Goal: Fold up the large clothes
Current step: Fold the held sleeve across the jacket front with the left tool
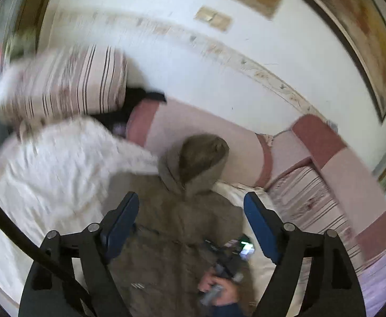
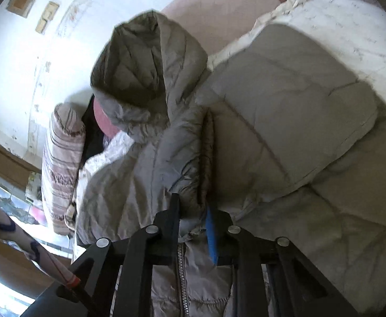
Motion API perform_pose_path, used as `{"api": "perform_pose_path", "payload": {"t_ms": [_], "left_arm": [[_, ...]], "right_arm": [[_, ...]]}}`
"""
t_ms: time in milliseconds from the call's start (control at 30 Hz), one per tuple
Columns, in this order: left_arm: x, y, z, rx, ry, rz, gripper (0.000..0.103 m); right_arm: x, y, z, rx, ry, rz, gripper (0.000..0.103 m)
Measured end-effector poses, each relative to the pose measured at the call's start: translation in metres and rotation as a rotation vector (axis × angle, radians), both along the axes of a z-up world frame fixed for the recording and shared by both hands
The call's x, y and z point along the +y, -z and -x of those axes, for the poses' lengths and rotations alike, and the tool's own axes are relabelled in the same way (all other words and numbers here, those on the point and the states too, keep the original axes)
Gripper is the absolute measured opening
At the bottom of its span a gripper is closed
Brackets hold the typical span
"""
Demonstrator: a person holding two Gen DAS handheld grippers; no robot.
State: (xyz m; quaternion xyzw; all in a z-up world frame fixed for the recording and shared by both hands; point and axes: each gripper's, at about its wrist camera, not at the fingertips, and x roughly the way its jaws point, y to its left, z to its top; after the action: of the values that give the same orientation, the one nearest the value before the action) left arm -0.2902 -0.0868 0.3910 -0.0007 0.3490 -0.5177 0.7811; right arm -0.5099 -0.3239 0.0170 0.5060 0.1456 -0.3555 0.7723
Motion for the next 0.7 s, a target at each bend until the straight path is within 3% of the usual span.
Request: {"api": "perform_pose_path", "payload": {"t_ms": [67, 133, 200, 267, 333, 433, 567, 633, 700], "left_arm": [[-0.007, 0.01, 0.008, -0.073, 0.002, -0.007, 0.081], [-0.024, 0.039, 0.006, -0.104, 0.02, -0.036, 0.081], [-0.044, 0.075, -0.004, -0.14, -0.001, -0.056, 0.081], [-0.066, 0.122, -0.022, -0.165, -0.09, -0.102, 0.081], [-0.086, 0.166, -0.041, -0.141, -0.12, -0.149, 0.081], [-0.125, 0.249, -0.068, -0.087, -0.131, -0.279, 0.077], [-0.147, 0.339, -0.09, -0.016, -0.151, -0.39, 0.071], [-0.147, 0.358, -0.096, -0.005, -0.168, -0.41, 0.076], [-0.15, 0.357, -0.1, -0.003, -0.168, -0.415, 0.078]], "right_arm": [[0.001, -0.012, 0.009, 0.017, 0.031, 0.038, 0.018], [0.003, -0.027, 0.023, 0.05, 0.084, 0.092, 0.018], [0.002, -0.039, 0.037, 0.09, 0.126, 0.137, 0.018], [0.001, -0.045, 0.044, 0.132, 0.151, 0.164, 0.018], [-0.002, -0.045, 0.045, 0.17, 0.15, 0.177, 0.018], [-0.008, -0.039, 0.043, 0.234, 0.134, 0.169, 0.019], [-0.018, -0.025, 0.036, 0.284, 0.127, 0.128, 0.02], [-0.021, -0.017, 0.035, 0.3, 0.125, 0.102, 0.024], [-0.025, -0.008, 0.034, 0.323, 0.131, 0.072, 0.027]]}}
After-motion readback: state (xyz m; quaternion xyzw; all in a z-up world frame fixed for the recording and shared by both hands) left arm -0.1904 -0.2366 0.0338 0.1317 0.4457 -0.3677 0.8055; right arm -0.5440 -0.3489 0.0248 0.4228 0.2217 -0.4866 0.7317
